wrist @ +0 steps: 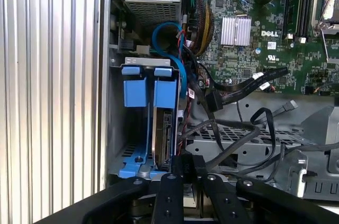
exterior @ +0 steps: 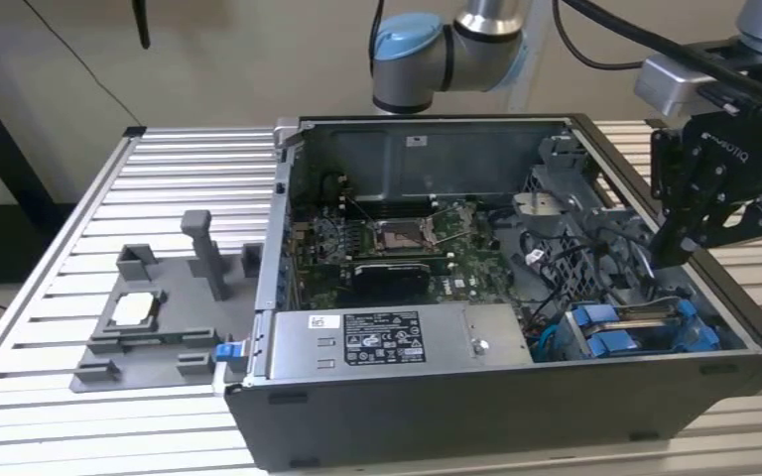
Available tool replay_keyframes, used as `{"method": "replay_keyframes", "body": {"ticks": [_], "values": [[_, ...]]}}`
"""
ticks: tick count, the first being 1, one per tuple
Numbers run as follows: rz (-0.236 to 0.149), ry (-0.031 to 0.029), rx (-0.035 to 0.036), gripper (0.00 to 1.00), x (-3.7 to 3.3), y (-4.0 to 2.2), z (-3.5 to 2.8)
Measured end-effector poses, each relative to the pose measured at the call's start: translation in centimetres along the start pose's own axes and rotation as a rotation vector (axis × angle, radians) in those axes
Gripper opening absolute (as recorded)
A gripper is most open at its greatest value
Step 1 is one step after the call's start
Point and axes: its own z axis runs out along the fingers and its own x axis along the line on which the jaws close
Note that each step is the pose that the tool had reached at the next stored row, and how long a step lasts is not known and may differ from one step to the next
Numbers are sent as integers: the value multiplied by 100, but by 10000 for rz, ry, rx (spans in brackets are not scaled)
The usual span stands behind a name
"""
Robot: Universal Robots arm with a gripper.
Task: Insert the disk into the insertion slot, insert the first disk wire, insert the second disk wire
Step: 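Insert the first disk wire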
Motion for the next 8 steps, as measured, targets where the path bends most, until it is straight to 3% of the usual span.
{"method": "replay_keyframes", "body": {"ticks": [2,6,8], "values": [[-3,-8,-43,19,3,-2,5],[-6,-35,-264,19,12,-6,22],[3,-42,-343,19,22,-9,32]]}}
